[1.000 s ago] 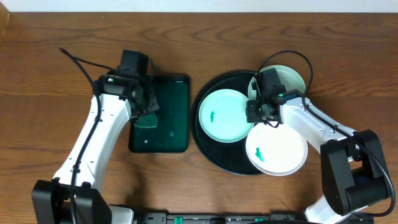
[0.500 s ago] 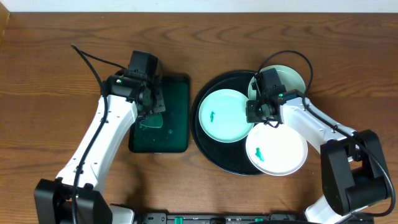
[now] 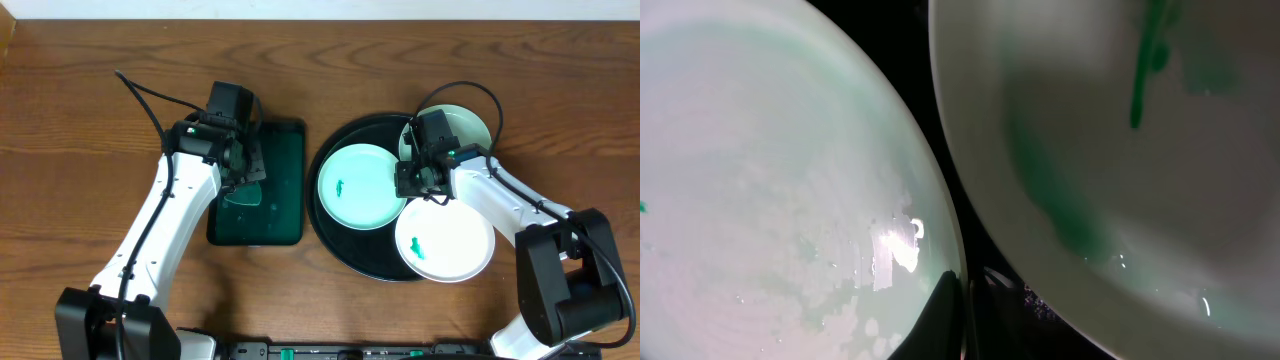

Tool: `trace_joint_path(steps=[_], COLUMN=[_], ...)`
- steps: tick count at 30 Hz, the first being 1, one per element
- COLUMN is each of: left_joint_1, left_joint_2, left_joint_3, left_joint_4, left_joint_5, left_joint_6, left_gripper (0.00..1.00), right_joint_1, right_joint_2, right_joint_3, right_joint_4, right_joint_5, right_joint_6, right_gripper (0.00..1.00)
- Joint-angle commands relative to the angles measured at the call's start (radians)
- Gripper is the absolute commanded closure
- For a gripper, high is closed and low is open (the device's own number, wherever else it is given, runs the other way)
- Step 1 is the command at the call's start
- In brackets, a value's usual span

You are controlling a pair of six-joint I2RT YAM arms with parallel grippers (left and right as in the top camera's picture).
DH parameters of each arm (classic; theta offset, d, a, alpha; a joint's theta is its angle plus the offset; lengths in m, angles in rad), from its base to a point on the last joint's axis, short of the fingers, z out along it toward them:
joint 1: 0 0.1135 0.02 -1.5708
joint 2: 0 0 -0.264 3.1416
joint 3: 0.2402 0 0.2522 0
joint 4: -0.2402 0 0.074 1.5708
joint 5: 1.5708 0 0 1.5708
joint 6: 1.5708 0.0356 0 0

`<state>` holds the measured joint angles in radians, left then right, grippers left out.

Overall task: Clean dirty plates on tray and stack at the side
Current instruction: 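Dip the held sponge in the green water with the left gripper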

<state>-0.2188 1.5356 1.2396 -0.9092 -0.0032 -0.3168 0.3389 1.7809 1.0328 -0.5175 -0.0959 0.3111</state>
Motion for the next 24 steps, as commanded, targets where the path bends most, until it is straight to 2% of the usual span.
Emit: trace_joint_path(steps=[1,24], left_joint_1=[-0.002,-0.002], left_joint_2=[-0.004,0.001], left_joint_3=[0.008,0.008], left_joint_4=[0.000,0.026], left_joint_5=[-0.006,-0.007], left_joint_6=[0.010,0.037], left_gripper=[0.93,0.93], right_joint_1=[0.011,0.011], right_joint_2=[-0.023,-0.023], right_joint_3=[0.000,0.000], right_joint_4=[0.002,0.005], right_joint_5=[-0.016,-0.014], right_joint_6=[0.010,0.010], right_gripper=[0.99,0.99])
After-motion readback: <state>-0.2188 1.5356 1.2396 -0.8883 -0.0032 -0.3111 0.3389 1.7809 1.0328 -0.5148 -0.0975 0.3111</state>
